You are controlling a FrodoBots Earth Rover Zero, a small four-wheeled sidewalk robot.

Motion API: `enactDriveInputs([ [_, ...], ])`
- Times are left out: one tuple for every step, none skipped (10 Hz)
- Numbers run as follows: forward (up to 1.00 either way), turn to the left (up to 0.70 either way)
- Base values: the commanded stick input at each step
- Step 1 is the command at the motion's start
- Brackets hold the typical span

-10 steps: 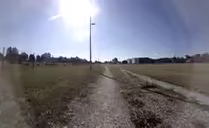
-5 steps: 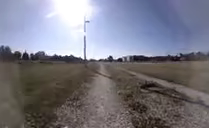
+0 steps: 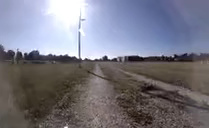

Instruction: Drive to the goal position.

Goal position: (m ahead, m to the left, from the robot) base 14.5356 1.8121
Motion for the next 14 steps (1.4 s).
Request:
enactDriveInputs([
  [0.50, 0.00],
  [0.50, 0.00],
  [0.50, 0.00],
  [0.50, 0.00],
  [0.50, 0.00],
  [0.50, 0.00],
  [0.50, 0.00],
  [0.50, 0.00],
  [0.50, 0.00],
  [0.50, 0.00],
  [0.50, 0.00],
  [0.50, 0.00],
  [0.50, 0.00],
  [0.50, 0.00],
])
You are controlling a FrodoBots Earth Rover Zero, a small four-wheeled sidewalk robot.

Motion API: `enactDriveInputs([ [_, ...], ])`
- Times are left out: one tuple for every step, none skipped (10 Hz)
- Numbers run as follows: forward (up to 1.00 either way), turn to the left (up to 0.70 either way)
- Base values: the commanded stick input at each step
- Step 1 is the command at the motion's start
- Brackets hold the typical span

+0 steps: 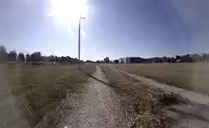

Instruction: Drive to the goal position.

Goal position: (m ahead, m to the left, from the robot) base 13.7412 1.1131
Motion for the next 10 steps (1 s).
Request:
enactDriveInputs([
  [0.50, 0.00],
  [0.50, 0.00],
  [0.50, 0.00],
  [0.50, 0.00],
  [0.50, 0.00],
  [0.50, 0.00],
  [0.50, 0.00],
  [0.50, 0.00],
  [0.50, 0.00],
  [0.50, 0.00],
])
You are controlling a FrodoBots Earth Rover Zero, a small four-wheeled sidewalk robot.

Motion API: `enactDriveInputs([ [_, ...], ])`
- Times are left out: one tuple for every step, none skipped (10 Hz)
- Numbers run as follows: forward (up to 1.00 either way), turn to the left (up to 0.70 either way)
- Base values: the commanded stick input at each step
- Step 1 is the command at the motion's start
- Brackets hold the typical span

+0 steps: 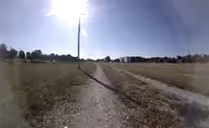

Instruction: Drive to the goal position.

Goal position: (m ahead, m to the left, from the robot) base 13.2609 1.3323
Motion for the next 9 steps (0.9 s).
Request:
enactDriveInputs([
  [0.50, 0.00],
  [0.50, 0.00],
  [0.50, 0.00],
  [0.50, 0.00],
  [0.50, 0.00],
  [0.50, 0.00],
  [0.50, 0.00],
  [0.50, 0.00],
  [0.50, 0.00],
])
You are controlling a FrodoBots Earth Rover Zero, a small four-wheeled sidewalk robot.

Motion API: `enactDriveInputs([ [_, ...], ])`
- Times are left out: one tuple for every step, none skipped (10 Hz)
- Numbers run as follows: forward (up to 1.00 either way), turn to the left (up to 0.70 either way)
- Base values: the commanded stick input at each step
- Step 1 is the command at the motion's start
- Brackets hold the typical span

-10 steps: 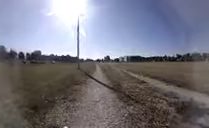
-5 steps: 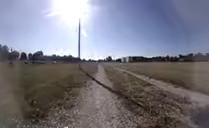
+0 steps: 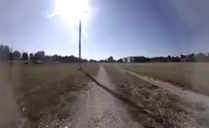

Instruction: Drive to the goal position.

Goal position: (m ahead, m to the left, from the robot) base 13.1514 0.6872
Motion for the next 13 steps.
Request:
enactDriveInputs([
  [0.50, 0.00],
  [0.50, 0.00],
  [0.50, 0.00],
  [0.50, 0.00],
  [0.50, -0.09],
  [0.50, -0.34],
  [0.50, -0.50],
  [0.50, -0.50],
  [0.50, -0.50],
  [0.50, -0.50],
  [0.50, -0.31],
  [0.50, 0.00],
  [0.50, 0.00],
])
